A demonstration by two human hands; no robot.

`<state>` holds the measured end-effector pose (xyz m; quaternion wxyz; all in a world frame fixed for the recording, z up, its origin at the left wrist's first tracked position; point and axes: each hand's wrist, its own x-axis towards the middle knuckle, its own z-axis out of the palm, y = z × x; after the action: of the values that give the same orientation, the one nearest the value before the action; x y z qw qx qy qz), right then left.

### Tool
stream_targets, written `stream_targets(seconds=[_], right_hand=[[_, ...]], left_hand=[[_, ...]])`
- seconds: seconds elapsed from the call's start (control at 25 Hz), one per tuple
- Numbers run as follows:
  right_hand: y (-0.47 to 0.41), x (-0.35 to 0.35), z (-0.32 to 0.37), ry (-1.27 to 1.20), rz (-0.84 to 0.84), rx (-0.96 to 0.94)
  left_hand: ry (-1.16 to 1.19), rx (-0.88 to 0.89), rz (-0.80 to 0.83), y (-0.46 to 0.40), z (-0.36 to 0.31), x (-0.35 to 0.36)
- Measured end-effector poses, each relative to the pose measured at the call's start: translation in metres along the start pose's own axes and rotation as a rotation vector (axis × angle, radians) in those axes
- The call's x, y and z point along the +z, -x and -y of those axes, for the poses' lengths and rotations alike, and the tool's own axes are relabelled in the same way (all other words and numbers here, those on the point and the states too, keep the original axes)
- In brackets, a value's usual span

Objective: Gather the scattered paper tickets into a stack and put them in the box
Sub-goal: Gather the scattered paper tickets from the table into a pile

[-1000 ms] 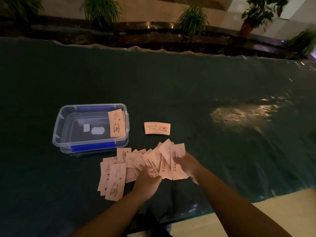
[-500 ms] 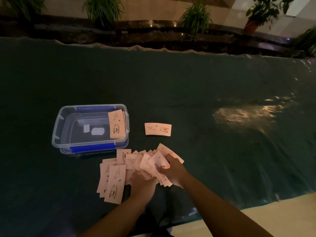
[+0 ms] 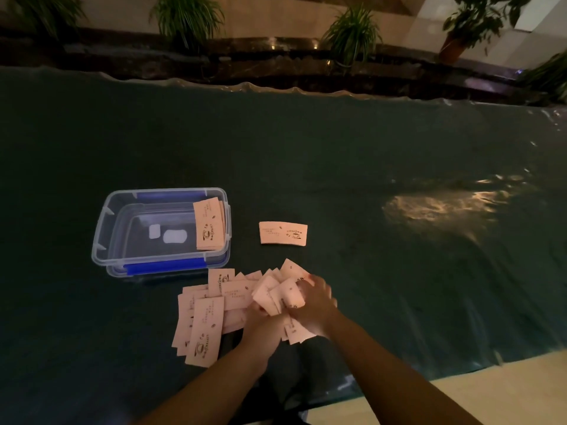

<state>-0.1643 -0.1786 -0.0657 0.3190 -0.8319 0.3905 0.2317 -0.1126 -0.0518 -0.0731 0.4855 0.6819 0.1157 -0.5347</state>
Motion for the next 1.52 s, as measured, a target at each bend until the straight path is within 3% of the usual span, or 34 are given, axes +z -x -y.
stream_targets(seconds=[0.04,0.12,0.28,0.48,0.68,1.12,1.24,1.52], right_hand=[[-0.002,-0.006,-0.003,0.029,0.018,0.024],[-0.005,-0.013,-0.01,0.036,0.039,0.055],[-0.006,-0.012,-0.018,-0.009,-0.04,0.09],[0.001,-0.002,-0.024,-0.372,0.018,0.083],[0.013,-0.001,-0.025,-0.457,0.075,0.082],[-0.002,-0.008,0.036,-0.277,0.228,-0.094],[-0.005,0.004,0.051,-0.233,0.212,-0.113],[0.0,0.014,0.058,-0.003,0.098,-0.156]], left_hand=[[-0.048,0.057,-0.089,0.003,-0.008,0.0],[-0.116,-0.024,-0.037,0.009,-0.019,0.012],[-0.049,-0.01,-0.011,0.013,-0.021,0.014],[-0.039,0.031,0.033,0.024,-0.021,0.012],[-0.086,0.018,0.142,0.03,-0.015,0.008],[-0.234,0.062,-0.219,0.058,-0.002,-0.051],[-0.122,0.105,-0.169,0.064,-0.001,-0.064],[-0.199,0.134,-0.044,0.069,-0.009,-0.067]])
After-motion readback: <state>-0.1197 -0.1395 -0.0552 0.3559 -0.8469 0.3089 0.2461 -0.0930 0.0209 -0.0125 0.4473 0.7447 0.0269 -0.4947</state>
